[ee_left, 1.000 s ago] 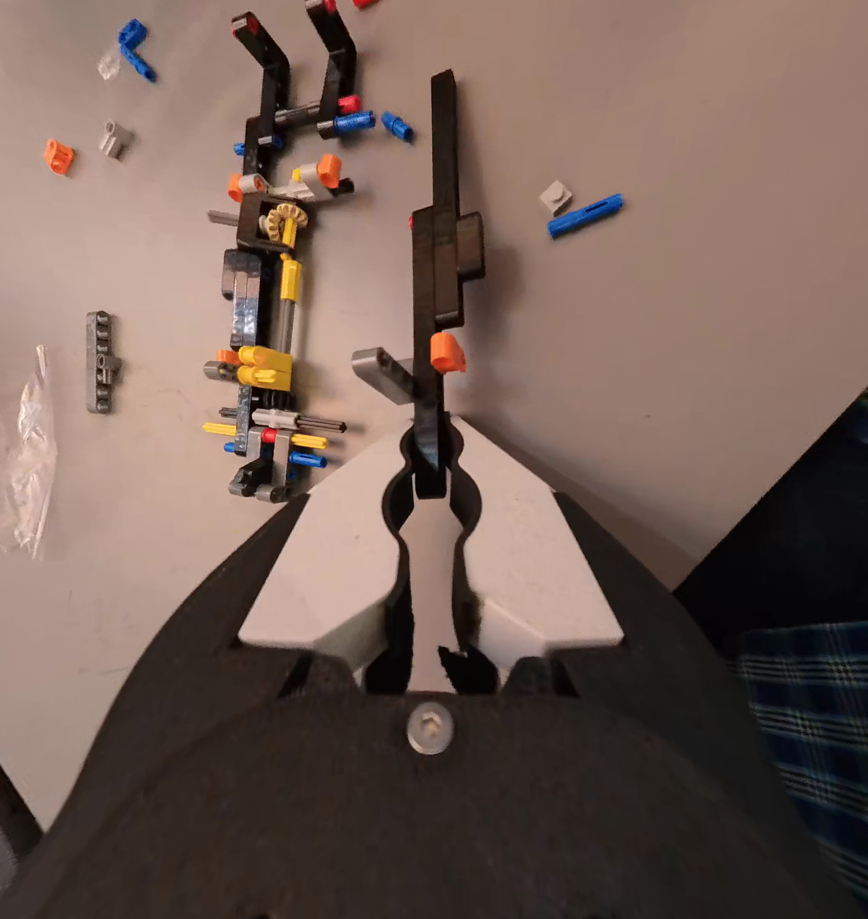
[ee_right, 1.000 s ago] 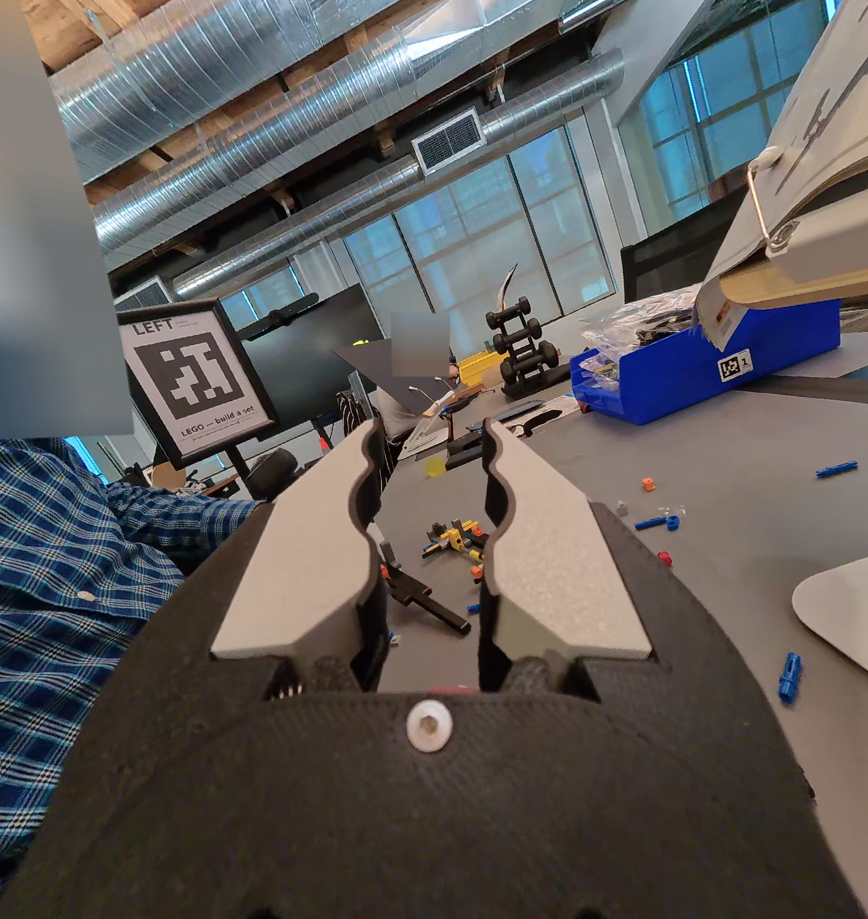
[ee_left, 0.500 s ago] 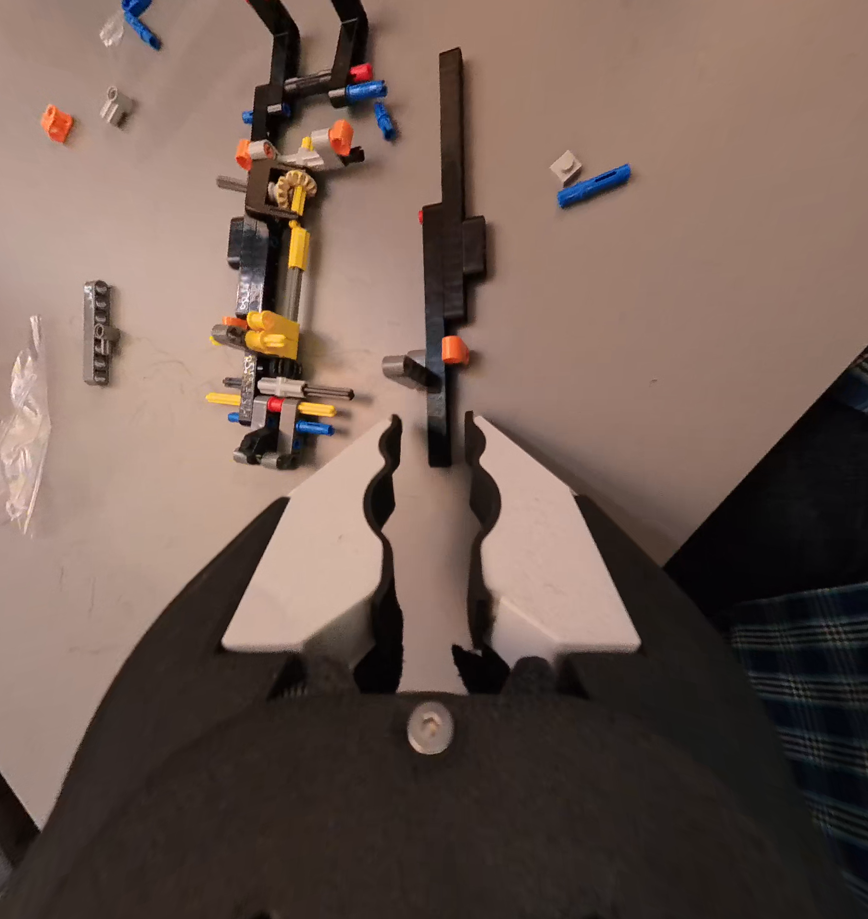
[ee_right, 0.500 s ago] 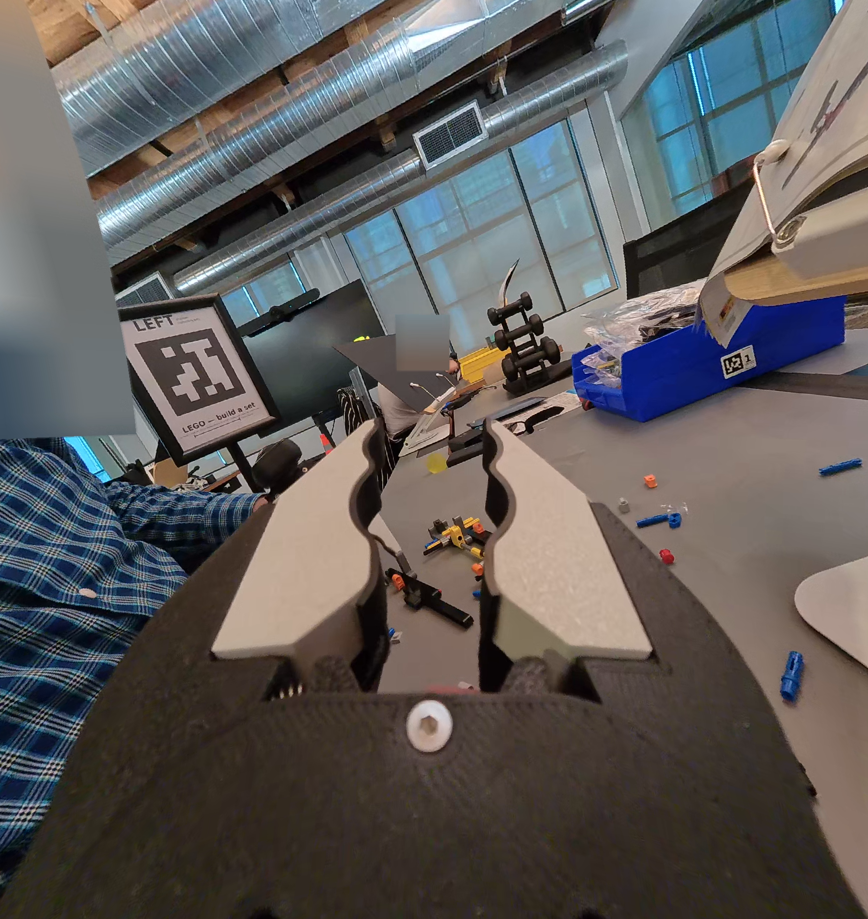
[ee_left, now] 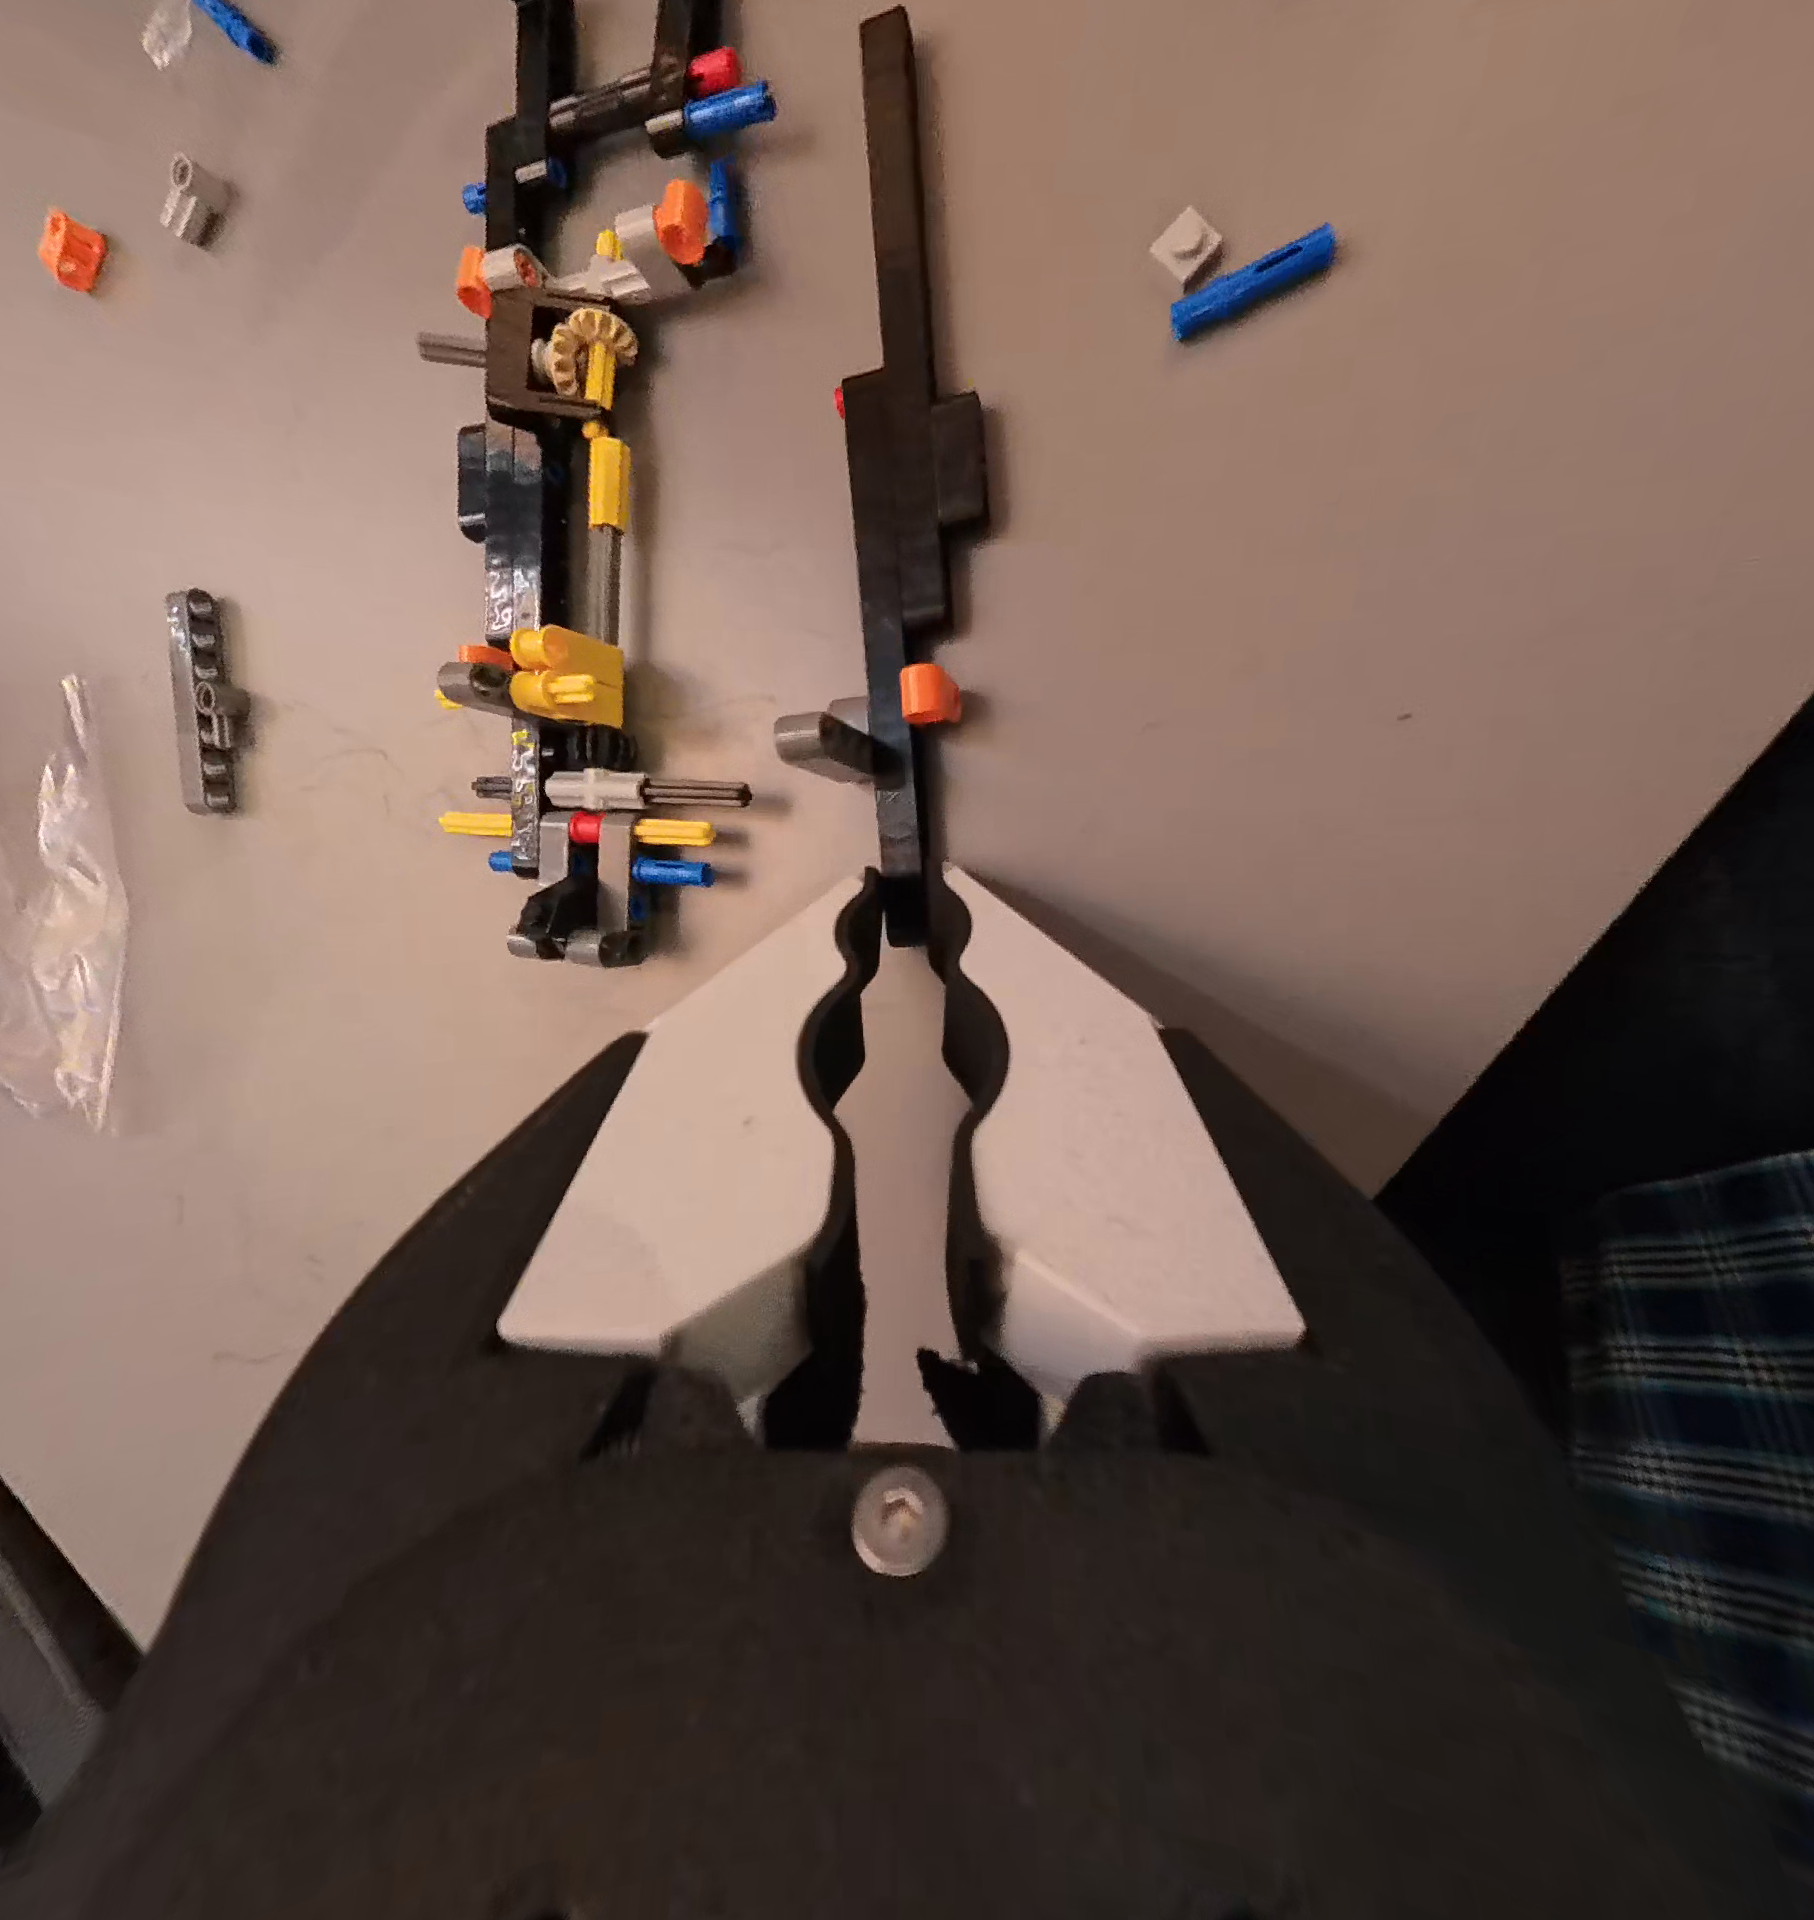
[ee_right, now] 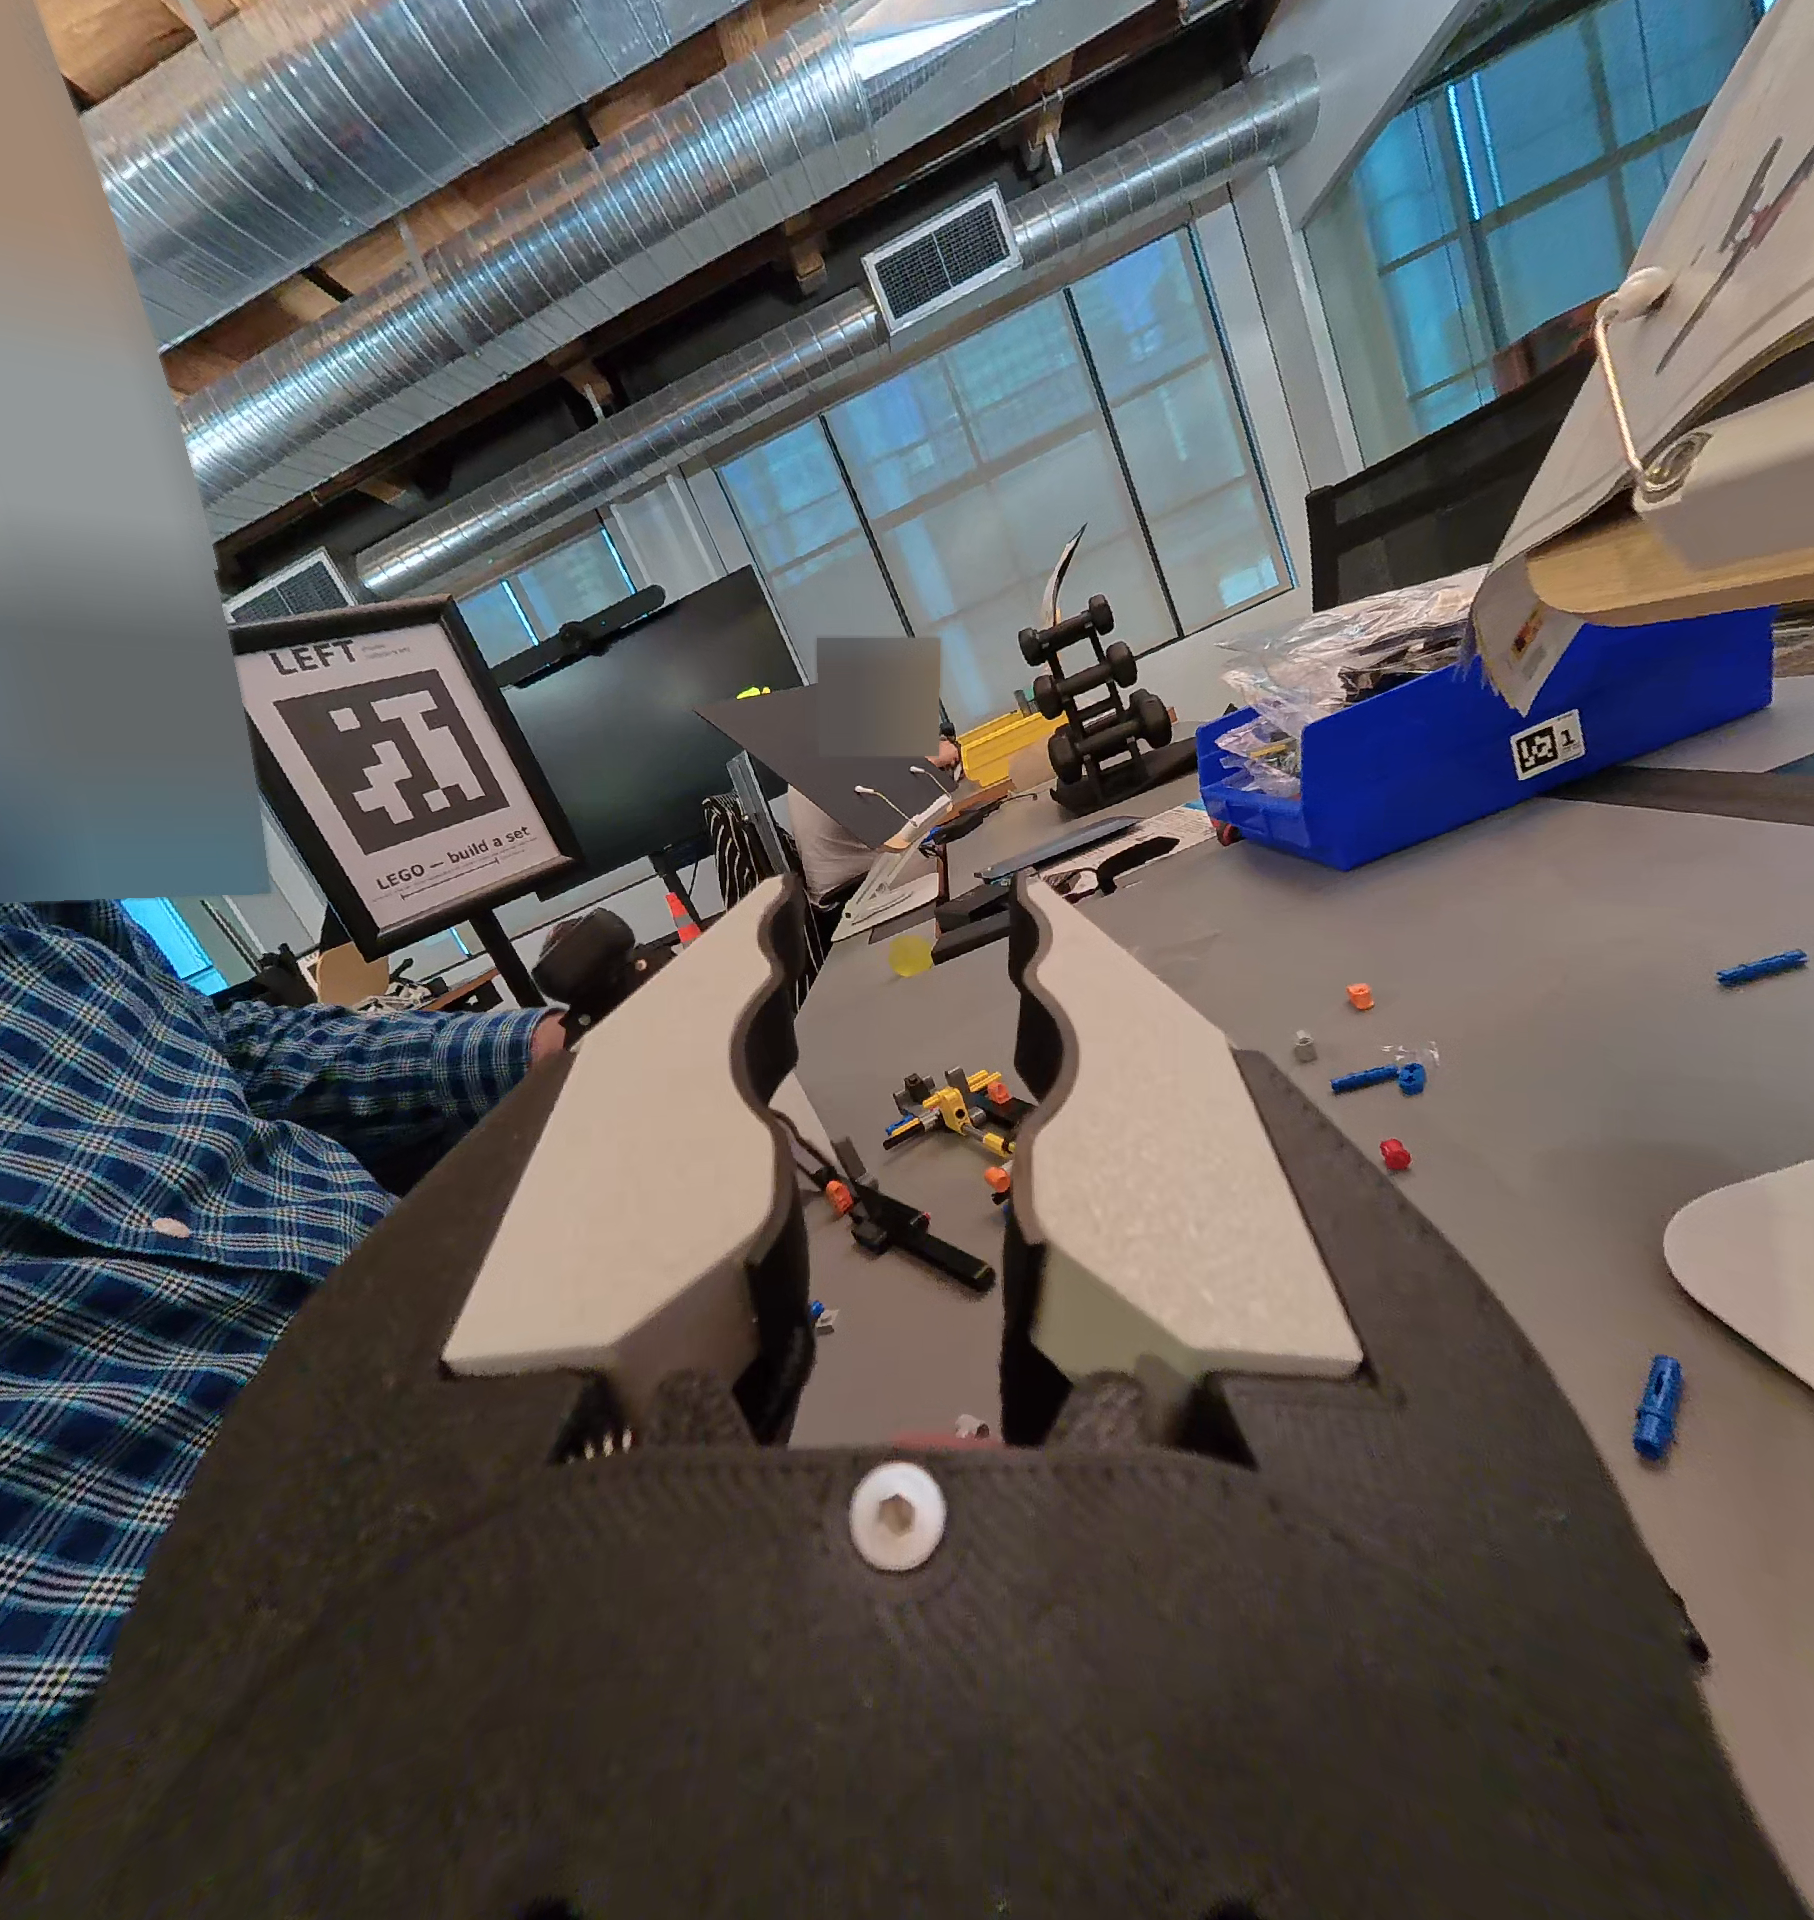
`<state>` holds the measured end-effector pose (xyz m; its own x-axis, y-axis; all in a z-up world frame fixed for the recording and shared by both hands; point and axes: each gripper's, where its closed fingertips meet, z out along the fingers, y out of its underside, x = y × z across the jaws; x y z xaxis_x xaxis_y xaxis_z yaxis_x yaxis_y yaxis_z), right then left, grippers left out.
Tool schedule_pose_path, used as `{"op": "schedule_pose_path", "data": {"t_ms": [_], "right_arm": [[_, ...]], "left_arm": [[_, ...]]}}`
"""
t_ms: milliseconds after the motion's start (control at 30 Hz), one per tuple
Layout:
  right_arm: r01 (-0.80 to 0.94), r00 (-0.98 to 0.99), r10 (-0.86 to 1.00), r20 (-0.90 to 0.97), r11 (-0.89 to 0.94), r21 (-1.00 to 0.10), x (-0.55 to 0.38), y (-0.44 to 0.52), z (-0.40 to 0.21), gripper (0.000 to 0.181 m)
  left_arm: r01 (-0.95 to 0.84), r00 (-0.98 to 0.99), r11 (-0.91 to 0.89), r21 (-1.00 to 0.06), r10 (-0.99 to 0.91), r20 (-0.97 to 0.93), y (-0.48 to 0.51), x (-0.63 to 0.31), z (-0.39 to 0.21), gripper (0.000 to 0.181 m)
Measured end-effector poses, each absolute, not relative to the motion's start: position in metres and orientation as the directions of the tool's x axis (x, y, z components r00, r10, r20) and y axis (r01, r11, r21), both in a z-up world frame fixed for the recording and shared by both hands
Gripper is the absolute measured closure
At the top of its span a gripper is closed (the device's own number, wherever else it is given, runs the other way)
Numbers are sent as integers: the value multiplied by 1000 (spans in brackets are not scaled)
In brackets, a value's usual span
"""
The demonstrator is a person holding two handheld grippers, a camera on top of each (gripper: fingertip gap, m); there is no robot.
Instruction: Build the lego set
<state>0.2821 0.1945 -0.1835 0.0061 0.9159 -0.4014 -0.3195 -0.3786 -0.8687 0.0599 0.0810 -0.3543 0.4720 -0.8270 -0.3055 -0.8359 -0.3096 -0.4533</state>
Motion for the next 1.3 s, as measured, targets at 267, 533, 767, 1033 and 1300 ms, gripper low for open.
{"op": "schedule_pose_path", "data": {"t_ms": [267,533,767,1033,1300], "right_arm": [[-304,9,919,-395,-374,-876,280,193,-185,144],[-212,38,926,-377,-361,-908,267,190,-200,142],[-136,38,934,-355,-347,-928,255,183,-210,141],[-120,42,933,-358,-351,-928,253,184,-214,141],[-101,40,932,-359,-354,-930,250,182,-218,141]], "left_arm": [[-877,382,-225,-425,-863,-332,90,56,-353,170],[-842,443,-272,-466,-841,-310,85,47,-352,162],[-836,449,-274,-476,-839,-306,87,50,-352,163],[-833,448,-269,-484,-840,-305,91,53,-354,174],[-828,454,-265,-494,-835,-312,93,54,-354,174]]}}
